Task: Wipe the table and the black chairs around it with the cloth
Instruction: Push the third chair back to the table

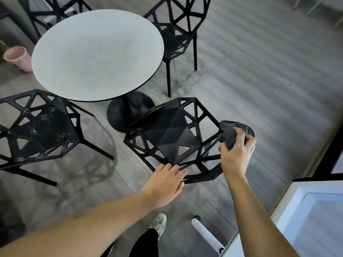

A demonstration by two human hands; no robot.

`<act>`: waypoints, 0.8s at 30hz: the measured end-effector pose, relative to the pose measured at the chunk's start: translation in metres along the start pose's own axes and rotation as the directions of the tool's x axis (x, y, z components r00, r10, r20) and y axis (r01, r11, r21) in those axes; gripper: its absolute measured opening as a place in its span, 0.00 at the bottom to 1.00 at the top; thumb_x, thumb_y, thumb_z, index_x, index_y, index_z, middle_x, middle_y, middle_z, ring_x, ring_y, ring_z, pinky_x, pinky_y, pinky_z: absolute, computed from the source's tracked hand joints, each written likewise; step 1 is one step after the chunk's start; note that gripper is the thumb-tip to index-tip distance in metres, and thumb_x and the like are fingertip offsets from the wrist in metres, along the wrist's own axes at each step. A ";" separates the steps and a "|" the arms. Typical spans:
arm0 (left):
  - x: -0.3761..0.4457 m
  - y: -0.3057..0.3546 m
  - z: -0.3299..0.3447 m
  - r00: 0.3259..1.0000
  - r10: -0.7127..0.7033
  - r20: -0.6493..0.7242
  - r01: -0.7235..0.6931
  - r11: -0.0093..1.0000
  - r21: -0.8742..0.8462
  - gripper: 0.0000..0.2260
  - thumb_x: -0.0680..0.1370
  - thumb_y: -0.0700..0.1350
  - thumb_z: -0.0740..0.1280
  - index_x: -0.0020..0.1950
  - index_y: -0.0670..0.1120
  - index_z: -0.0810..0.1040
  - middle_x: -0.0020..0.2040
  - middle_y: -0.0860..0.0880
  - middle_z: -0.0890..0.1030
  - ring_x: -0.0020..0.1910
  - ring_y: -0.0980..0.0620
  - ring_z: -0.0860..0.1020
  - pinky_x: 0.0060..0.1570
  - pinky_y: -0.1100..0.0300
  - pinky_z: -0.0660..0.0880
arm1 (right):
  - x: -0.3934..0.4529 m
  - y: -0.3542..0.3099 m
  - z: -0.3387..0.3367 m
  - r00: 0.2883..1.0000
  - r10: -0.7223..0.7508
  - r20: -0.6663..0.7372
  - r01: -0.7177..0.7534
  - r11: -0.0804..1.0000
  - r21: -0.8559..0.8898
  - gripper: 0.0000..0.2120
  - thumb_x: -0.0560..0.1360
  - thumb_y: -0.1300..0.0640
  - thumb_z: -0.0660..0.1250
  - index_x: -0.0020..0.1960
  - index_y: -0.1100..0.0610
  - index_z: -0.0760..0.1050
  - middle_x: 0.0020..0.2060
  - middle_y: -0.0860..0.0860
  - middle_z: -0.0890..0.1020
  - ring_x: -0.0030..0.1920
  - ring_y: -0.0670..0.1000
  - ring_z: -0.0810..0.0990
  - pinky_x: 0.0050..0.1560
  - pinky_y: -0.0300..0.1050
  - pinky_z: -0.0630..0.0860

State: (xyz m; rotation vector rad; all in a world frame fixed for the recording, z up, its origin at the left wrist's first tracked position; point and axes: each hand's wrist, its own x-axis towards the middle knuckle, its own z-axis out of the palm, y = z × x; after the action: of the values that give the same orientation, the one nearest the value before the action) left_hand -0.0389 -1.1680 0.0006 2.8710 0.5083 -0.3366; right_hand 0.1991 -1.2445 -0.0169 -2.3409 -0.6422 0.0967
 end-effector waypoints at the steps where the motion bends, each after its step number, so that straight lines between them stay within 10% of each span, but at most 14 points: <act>1: -0.006 -0.006 -0.005 0.998 0.010 -0.061 -0.010 1.000 0.014 0.19 0.83 0.53 0.51 0.71 0.48 0.69 0.59 0.48 0.76 0.55 0.44 0.76 0.57 0.49 0.73 | -0.006 -0.011 -0.002 1.000 -0.016 0.010 0.016 1.000 0.010 0.29 0.73 0.59 0.74 0.70 0.48 0.68 0.62 0.54 0.65 0.61 0.57 0.67 0.64 0.61 0.74; 24: -0.254 -0.216 -0.157 0.665 -0.547 -0.509 0.509 0.830 -0.227 0.20 0.80 0.53 0.55 0.70 0.50 0.74 0.68 0.47 0.74 0.69 0.44 0.70 0.70 0.45 0.64 | -0.166 -0.358 0.060 0.827 -0.477 0.298 0.442 0.879 0.181 0.36 0.69 0.56 0.77 0.72 0.44 0.66 0.63 0.49 0.67 0.64 0.54 0.70 0.66 0.61 0.72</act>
State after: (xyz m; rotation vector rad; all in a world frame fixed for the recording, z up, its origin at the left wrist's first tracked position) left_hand -0.3194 -1.0103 0.1810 2.6513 1.4450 0.4685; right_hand -0.1117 -1.0592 0.1520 -2.0176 -1.3256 0.3053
